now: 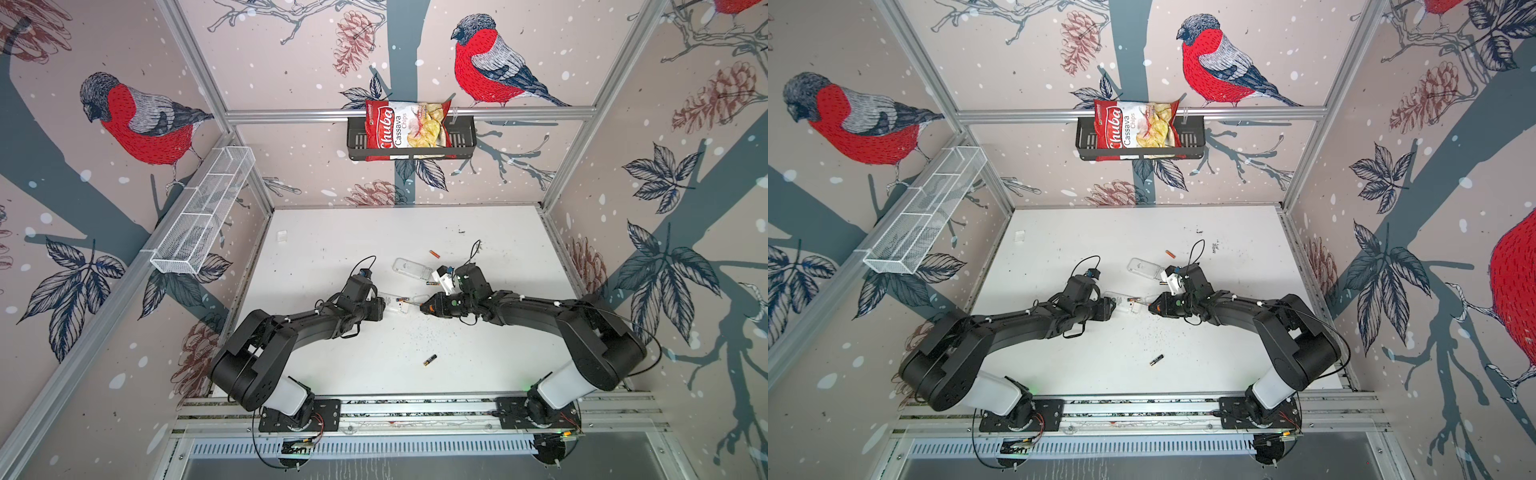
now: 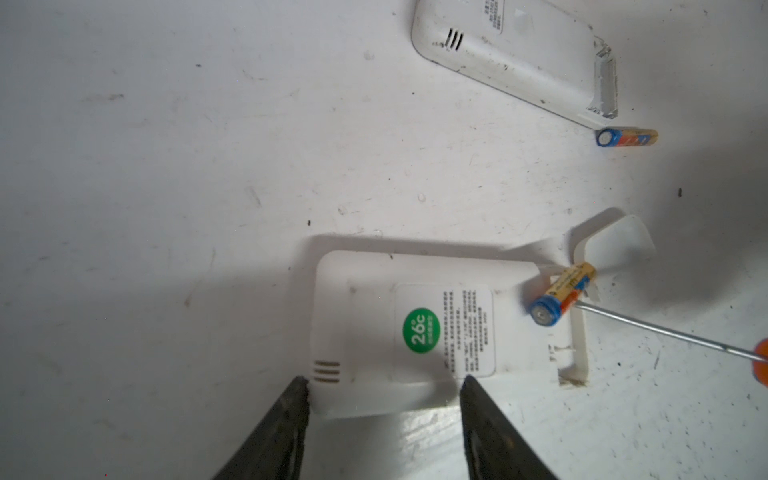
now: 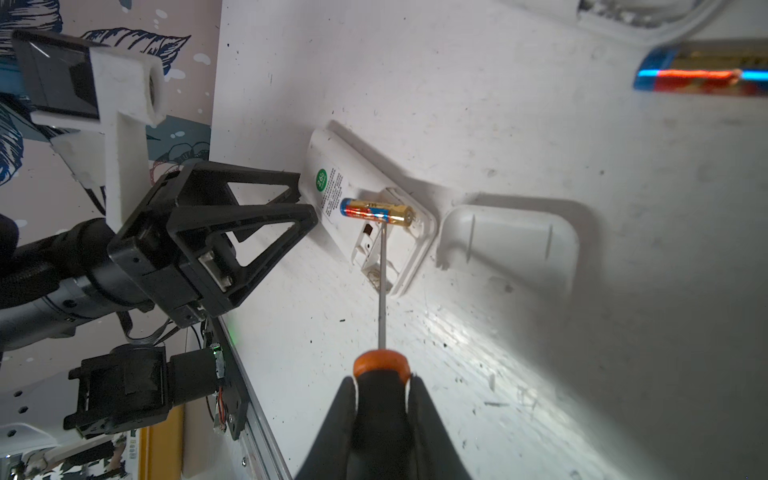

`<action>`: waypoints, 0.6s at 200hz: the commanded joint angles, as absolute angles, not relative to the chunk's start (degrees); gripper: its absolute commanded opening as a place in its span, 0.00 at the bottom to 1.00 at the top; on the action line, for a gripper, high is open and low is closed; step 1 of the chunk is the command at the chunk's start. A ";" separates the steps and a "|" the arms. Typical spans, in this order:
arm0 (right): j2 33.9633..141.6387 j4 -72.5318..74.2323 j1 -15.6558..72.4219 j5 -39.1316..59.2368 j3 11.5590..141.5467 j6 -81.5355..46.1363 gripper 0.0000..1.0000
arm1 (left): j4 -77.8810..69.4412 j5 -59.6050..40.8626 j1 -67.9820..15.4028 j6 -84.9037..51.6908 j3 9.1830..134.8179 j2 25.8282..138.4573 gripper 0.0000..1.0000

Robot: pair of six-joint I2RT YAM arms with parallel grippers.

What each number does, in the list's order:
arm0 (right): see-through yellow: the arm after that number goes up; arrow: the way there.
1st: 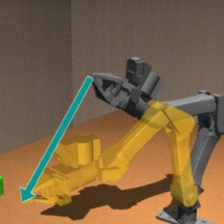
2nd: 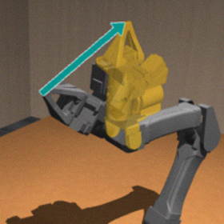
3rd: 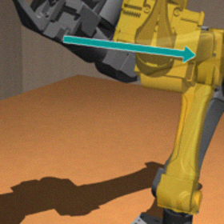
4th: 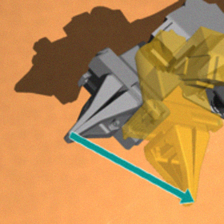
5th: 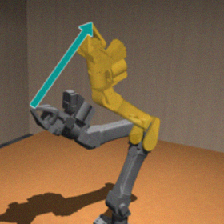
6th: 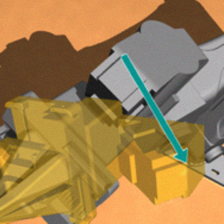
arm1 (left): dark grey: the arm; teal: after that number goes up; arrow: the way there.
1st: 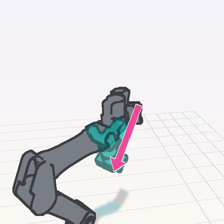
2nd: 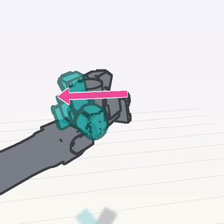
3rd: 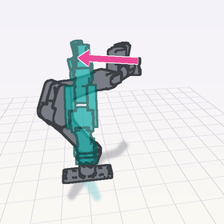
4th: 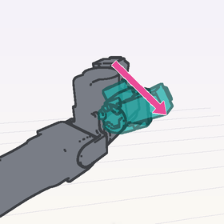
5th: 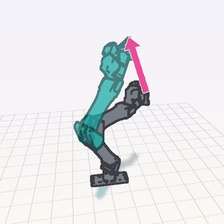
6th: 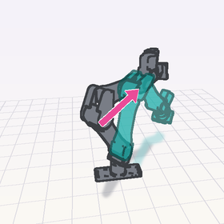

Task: Unload the batteries from the remote control

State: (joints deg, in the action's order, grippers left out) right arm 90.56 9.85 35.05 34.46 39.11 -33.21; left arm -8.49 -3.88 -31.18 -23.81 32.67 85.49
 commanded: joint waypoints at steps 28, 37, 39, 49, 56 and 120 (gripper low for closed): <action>90.49 11.16 34.54 35.50 39.77 -33.22 0.00 | -8.20 -3.78 -31.20 -23.38 32.87 85.18 0.59; 90.48 11.21 34.46 35.54 39.72 -33.29 0.00 | -8.17 -3.69 -31.19 -23.27 32.99 85.19 0.59; 90.49 11.17 34.45 35.51 39.64 -33.26 0.00 | -8.10 -3.67 -31.15 -23.22 32.99 85.17 0.59; 90.27 11.16 34.29 35.51 39.55 -33.15 0.00 | -7.88 -3.60 -31.20 -23.27 33.13 85.08 0.59; 90.17 11.16 34.15 35.49 39.33 -33.21 0.00 | -7.75 -3.60 -31.20 -23.04 33.22 84.99 0.59; 83.48 10.98 30.87 28.56 35.80 -33.19 0.00 | -6.71 -1.95 -31.20 -22.41 33.37 81.51 0.76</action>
State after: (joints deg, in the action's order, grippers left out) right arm 86.72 9.80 32.38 33.69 37.76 -33.08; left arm -7.42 -3.03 -31.18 -23.51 33.34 83.15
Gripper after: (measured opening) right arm 0.224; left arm 0.707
